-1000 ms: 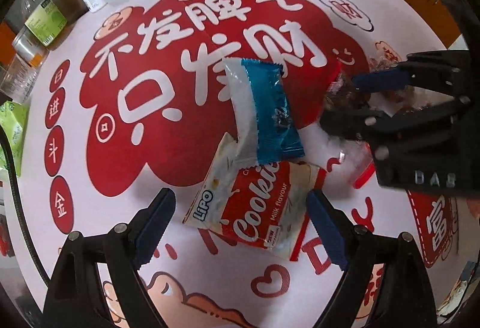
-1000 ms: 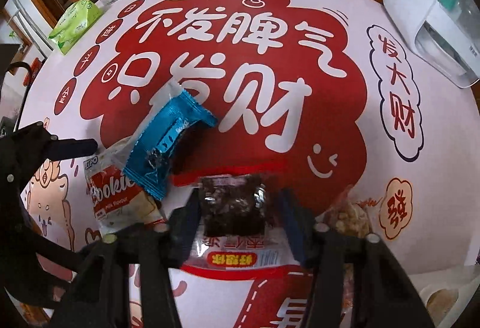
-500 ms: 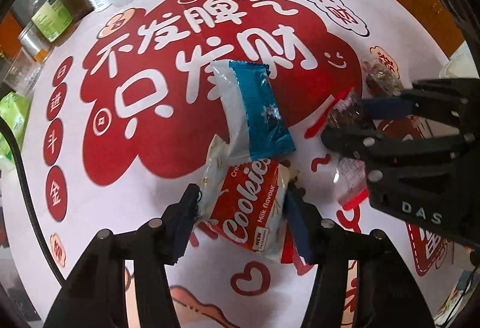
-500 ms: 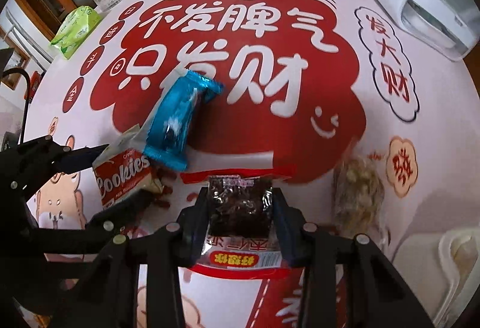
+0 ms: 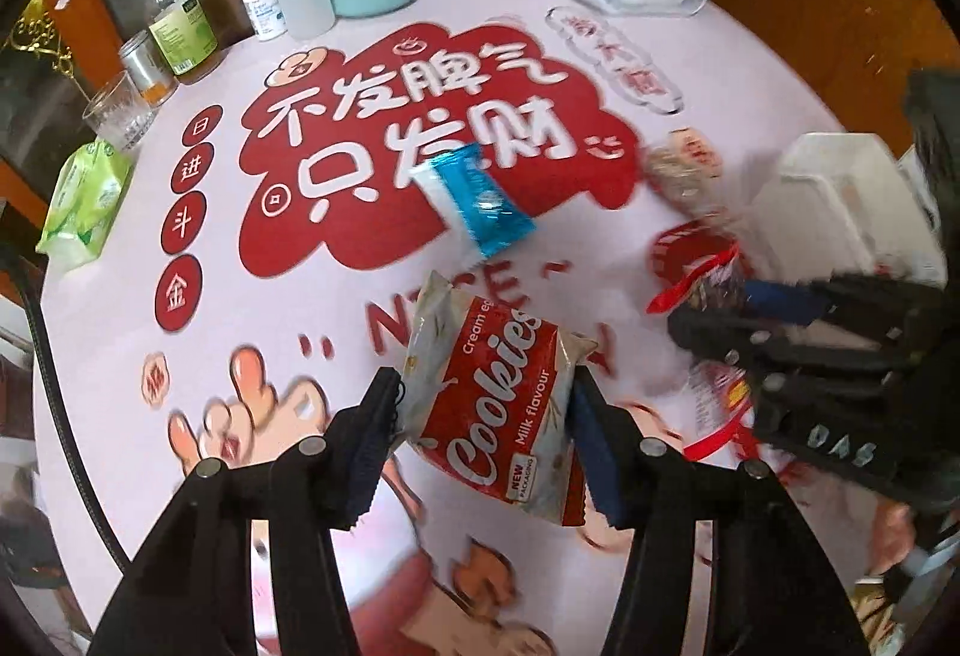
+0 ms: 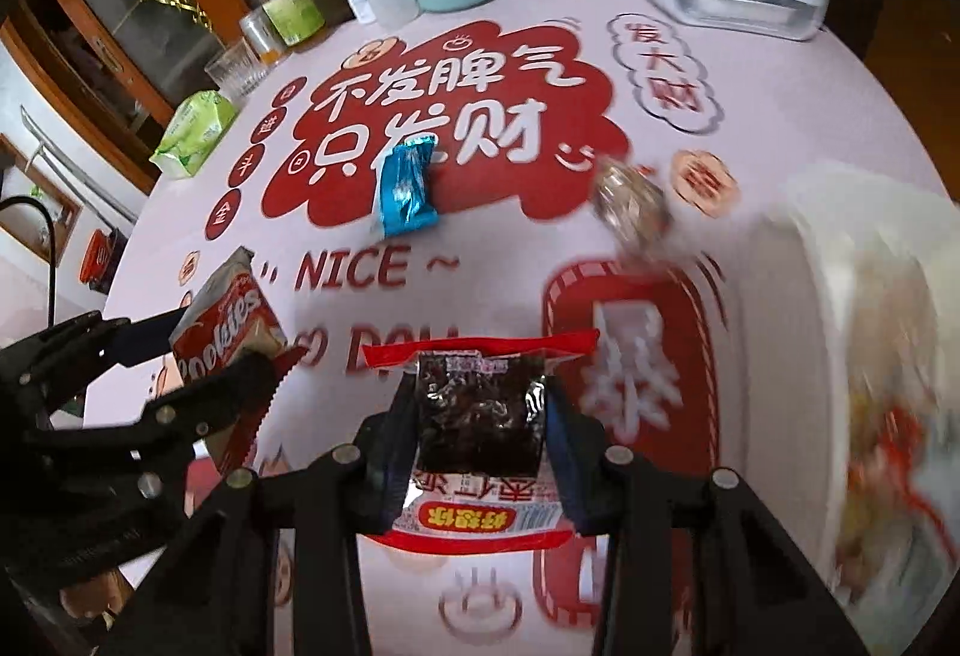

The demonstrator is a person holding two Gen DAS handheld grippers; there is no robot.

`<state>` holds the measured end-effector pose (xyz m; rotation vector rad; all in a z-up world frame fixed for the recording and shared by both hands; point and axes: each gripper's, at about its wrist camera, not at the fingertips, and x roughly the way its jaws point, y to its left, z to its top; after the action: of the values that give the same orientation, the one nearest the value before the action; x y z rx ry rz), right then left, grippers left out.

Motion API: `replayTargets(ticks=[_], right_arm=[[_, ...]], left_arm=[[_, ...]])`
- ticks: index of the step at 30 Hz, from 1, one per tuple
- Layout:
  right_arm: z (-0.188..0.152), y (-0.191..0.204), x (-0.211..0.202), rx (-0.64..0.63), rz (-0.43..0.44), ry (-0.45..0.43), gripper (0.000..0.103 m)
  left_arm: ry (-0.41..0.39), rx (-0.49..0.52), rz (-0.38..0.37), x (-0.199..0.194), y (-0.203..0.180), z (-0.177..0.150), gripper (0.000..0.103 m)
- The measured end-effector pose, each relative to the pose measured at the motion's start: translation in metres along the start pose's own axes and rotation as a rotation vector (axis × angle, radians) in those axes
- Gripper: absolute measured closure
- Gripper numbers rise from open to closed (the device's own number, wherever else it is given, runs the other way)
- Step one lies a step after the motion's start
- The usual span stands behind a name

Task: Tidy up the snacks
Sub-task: 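Carry the Cookies pack and dried meat pack over the white tray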

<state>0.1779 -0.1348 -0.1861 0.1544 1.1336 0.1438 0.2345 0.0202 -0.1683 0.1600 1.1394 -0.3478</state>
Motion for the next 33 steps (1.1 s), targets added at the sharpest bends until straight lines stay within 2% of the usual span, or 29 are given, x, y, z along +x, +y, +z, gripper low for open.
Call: replayTargets(ticks=[7, 10, 14, 17, 22, 26, 33], right_arm=[[-0.055, -0.022, -0.070, 0.073, 0.021, -0.089, 0.063], [-0.067, -0.038, -0.105, 0.116, 0.013, -0.167, 0.063], [-0.079, -0.067, -0.149, 0.184, -0.080, -0.300, 0.063], [-0.085, -0.087, -0.169, 0.233, -0.140, -0.367, 0.063], [-0.095, -0.120, -0.187, 0.308, -0.199, -0.419, 0.063], [-0.100, -0.137, -0.190, 0.342, -0.215, -0.424, 0.063], [-0.103, -0.157, -0.189, 0.377, -0.236, -0.429, 0.063]], left_arm=[[-0.002, 0.015, -0.094, -0.039, -0.042, -0.024, 0.049], [-0.016, 0.039, -0.134, -0.055, -0.068, -0.027, 0.049], [-0.061, 0.091, -0.161, -0.075, -0.109, -0.021, 0.049], [-0.094, 0.116, -0.181, -0.088, -0.137, -0.011, 0.049], [-0.140, 0.173, -0.203, -0.102, -0.184, 0.007, 0.049], [-0.198, 0.231, -0.188, -0.111, -0.221, 0.022, 0.048], [-0.248, 0.278, -0.165, -0.113, -0.267, 0.043, 0.048]])
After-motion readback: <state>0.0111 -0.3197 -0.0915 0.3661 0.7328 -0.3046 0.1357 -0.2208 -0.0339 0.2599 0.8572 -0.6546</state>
